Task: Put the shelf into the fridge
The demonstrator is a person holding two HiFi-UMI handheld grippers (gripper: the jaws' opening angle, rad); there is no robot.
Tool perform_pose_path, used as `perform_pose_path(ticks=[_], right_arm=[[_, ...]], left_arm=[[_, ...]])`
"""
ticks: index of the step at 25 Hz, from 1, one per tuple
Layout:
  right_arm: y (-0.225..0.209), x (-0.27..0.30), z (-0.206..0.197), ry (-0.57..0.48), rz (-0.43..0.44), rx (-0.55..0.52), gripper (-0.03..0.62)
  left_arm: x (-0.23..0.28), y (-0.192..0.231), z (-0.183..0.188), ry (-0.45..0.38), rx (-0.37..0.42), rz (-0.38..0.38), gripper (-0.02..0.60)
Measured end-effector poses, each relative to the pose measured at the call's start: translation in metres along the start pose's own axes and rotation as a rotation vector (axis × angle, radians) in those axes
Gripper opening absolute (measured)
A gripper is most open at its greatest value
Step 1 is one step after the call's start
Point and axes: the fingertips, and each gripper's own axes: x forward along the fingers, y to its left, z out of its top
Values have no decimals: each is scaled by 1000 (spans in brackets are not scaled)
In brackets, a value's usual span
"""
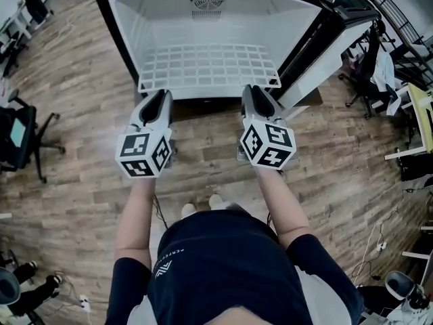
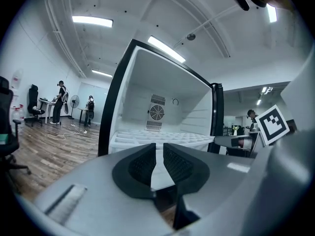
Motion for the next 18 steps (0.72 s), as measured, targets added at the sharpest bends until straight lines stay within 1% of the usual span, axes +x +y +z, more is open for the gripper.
perform_pose_path(ticks=[6, 10, 15, 18], right_arm=[[-4, 19, -2, 28, 3, -12, 66], [-6, 31, -2, 42, 9, -29, 64], [-8, 44, 0, 44, 4, -45, 63], [-9, 50, 1, 47, 5, -52, 63]], left_arm=[[17, 7, -2, 37, 27, -2, 69], [28, 13, -1, 41, 55, -2, 67], [40, 20, 0, 23, 57, -4, 60], [45, 23, 2, 24, 44, 3, 61]])
